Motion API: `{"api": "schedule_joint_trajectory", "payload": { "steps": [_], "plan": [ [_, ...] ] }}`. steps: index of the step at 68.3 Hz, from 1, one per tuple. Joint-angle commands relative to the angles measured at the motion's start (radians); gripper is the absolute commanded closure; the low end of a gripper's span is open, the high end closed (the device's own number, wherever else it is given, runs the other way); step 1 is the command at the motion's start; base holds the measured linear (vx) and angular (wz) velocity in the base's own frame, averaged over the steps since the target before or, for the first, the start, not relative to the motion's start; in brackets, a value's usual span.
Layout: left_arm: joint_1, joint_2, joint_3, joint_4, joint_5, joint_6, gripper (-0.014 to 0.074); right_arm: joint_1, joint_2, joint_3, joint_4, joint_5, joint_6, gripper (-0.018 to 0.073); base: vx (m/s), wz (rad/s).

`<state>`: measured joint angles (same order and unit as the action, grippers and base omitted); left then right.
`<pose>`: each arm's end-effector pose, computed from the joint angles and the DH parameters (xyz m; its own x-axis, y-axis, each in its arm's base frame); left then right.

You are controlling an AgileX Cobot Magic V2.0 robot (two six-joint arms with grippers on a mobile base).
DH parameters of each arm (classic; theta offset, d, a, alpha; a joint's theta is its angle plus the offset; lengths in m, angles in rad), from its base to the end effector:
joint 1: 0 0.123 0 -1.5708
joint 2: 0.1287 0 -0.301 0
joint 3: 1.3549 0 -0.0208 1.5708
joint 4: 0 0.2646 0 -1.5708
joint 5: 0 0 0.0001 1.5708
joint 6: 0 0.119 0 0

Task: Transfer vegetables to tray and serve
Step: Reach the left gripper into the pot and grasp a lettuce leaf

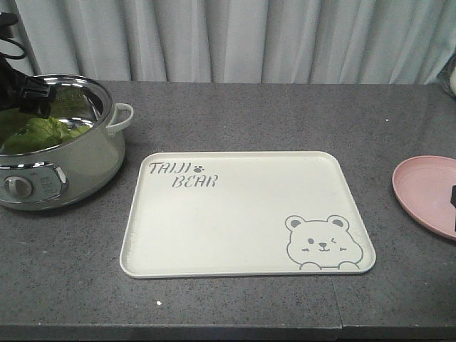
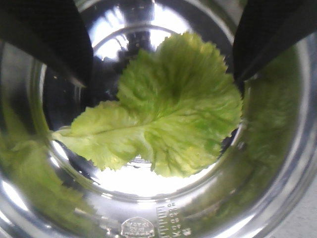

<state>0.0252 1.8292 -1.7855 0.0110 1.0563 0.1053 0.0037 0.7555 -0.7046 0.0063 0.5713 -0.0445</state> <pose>0.4398 0.0122 0.3330 -0.8462 0.0892 -0.5254 0.0636 0.9958 0.0666 0.1752 0.0011 0.3254 -0.5092 -0.0411 -0.8597 -0.0266 0.9991 -0.0320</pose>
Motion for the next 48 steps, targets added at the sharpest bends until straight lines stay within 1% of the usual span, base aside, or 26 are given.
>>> {"api": "schedule_joint_trajectory", "payload": {
  "steps": [1,14,27,48],
  "plan": [
    [-0.001,0.014,-0.093,-0.017,-0.016,0.013,0.0034,-0.006,-0.002,-0.029,-0.006,-0.062,-0.005,0.0067,0.0,0.0],
    [-0.001,0.095,-0.139,-0.011,-0.036,0.014,0.0034,-0.006,-0.002,-0.029,-0.006,-0.062,-0.005,0.0067,0.0,0.0],
    [-0.001,0.141,-0.138,0.045,-0.081,0.014,0.0034,-0.006,-0.002,-0.029,-0.006,-0.062,-0.005,0.0067,0.0,0.0],
    [-0.001,0.207,-0.138,0.046,-0.119,0.014,0.0041,-0.006,-0.002,-0.029,-0.006,-0.062,-0.005,0.0067,0.0,0.0]
  ]
}}
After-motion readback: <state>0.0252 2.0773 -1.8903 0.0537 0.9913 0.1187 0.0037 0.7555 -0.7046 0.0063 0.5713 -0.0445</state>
